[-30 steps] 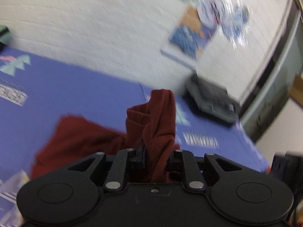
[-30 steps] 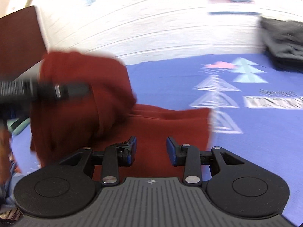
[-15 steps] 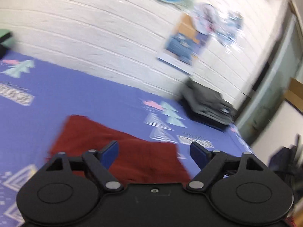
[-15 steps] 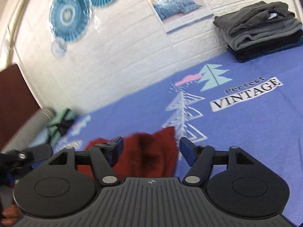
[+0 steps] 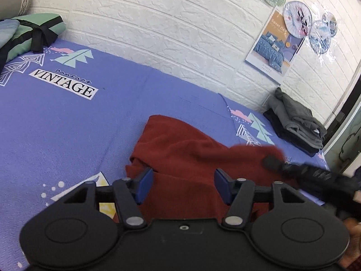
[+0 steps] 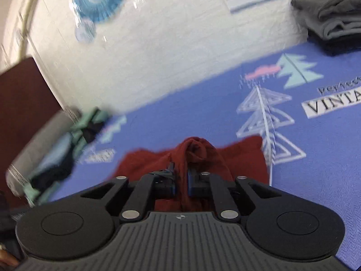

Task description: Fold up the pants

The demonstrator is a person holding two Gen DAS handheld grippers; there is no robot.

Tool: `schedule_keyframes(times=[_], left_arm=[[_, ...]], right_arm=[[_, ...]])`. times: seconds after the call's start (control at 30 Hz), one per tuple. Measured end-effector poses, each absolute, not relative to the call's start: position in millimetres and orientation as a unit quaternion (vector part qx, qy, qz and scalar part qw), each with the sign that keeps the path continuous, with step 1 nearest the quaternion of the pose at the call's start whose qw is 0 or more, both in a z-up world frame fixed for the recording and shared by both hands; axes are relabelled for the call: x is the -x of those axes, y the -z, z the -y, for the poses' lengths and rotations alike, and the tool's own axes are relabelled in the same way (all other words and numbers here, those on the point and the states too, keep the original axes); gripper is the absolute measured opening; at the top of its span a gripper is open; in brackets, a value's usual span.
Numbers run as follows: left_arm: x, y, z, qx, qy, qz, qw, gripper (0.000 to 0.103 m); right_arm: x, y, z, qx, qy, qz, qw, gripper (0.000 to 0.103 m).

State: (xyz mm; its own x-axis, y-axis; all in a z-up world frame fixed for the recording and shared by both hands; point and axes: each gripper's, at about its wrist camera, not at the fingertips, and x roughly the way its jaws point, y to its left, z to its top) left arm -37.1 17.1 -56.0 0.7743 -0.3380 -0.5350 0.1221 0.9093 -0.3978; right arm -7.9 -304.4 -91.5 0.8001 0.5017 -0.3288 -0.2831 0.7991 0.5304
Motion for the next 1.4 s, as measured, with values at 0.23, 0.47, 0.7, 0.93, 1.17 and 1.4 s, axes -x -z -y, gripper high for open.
schedule_keyframes(times=[0.23, 0.47, 0.7, 0.93, 1.17, 1.4], left_arm=[[25.0, 73.9, -13.7, 0.162, 0.132, -0.341, 0.917, 0.103], [4.9, 35.0, -25.0, 0.176, 0.151, -0.290, 0.928, 0.103], [-52.6, 60.4, -0.5, 0.134, 0.157, -0.281, 0.937, 0.103], [-64.9, 98.3, -11.7, 0.150, 0.155, -0.282, 0.935, 0.103], [-45.9, 68.7, -34.5, 0.212, 0.150, -0.301, 0.918, 0.103], [2.0, 56.9, -71.6, 0.229, 0.150, -0.339, 0.900, 0.103]], right_arm=[[7.6, 117.2, 332.2, -0.248, -0.157, -0.285, 0.912, 0.043], [25.8, 72.5, 318.1, -0.169, -0.179, -0.189, 0.951, 0.044], [-8.4, 102.3, 281.3, -0.144, -0.192, -0.231, 0.943, 0.040], [-22.1, 133.6, 299.3, -0.178, -0.188, -0.252, 0.932, 0.000], [5.9, 95.4, 311.7, -0.200, -0.194, -0.235, 0.931, 0.078], [35.5, 89.4, 323.9, -0.174, -0.142, -0.257, 0.940, 0.103]])
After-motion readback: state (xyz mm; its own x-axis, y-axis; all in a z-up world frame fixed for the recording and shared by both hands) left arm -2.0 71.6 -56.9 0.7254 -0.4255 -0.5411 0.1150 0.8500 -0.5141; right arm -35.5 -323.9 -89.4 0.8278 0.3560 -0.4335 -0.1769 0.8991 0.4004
